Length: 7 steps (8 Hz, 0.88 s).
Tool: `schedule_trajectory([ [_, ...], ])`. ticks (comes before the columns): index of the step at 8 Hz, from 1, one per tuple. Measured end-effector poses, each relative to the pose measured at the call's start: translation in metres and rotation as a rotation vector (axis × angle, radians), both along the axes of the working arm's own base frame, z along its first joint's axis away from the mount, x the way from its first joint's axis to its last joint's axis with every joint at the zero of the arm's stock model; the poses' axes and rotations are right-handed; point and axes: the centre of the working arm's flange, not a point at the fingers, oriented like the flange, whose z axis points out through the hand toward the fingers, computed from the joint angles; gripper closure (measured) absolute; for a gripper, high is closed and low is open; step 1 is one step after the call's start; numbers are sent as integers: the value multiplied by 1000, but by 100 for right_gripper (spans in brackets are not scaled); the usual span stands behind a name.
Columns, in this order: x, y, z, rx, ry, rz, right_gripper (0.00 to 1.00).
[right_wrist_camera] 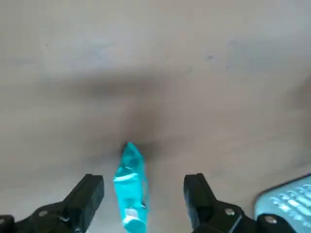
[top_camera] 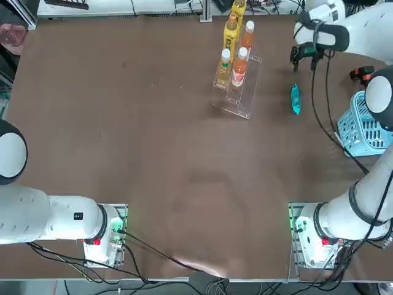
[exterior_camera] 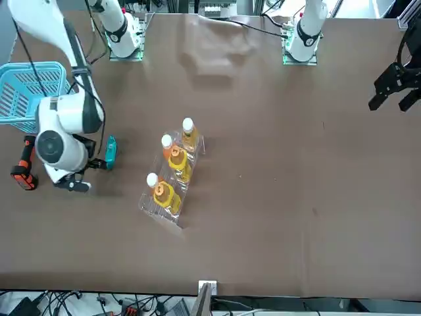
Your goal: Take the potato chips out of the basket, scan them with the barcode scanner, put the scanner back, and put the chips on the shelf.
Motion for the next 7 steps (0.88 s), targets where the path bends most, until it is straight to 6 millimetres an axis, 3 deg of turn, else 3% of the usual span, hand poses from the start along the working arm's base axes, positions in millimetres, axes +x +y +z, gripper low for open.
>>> schedule_trajectory([
  [2, -30, 3, -34, 20, -32, -13, 0],
  [7, -59, 2, -53, 30, -23, -14, 0],
])
